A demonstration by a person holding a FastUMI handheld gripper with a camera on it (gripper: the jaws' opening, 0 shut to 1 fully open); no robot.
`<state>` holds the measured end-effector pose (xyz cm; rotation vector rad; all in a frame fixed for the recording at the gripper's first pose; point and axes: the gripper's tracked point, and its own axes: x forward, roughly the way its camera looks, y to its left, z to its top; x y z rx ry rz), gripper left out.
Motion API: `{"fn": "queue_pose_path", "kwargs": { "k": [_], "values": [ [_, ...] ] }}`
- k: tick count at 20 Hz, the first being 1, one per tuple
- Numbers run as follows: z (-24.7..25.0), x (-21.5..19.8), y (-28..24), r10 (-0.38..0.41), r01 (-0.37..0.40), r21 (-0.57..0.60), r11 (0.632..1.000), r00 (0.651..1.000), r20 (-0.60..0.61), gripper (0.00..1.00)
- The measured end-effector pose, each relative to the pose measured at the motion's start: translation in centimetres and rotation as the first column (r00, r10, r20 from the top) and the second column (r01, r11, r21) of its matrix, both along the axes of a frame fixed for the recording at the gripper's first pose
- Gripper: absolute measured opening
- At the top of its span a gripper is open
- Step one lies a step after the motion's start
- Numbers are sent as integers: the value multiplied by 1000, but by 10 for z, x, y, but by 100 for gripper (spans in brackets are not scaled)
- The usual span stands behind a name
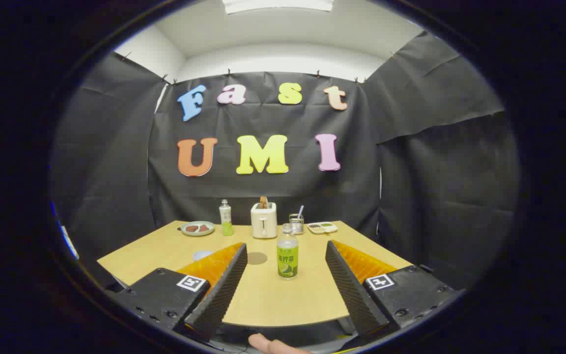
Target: Take the bottle from table, then pour the juice into the cup, finally place the bottle on the coaster
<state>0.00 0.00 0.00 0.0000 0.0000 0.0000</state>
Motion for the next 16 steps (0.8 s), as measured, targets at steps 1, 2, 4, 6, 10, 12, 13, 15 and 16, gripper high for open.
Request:
{"fn": "queue_pose_path", "kwargs": {
  "k": [1,2,4,6,10,12,13,15,16],
  "values": [
    [-2,1,-3,-2,2,-1,1000,1000,-6,100],
    [-3,1,-6,-5,5,3,1000,1000,-7,100],
    [-5,2,-8,-5,5,9,1000,1000,-8,100],
    [-7,2,-9,2,-1,13,1000,1000,-7,100],
    [-12,6,-8,14,-14,16,1000,1000,-21,100],
    [-15,9,-8,13,-12,9,1000,1000,-28,100],
    [-17,8,-7,14,-14,6,1000,999,-30,100],
    [-18,8,-5,19,-19,1,1000,999,-32,100],
    [-19,9,-3,25,-25,2,1000,999,-35,100]
  ]
}}
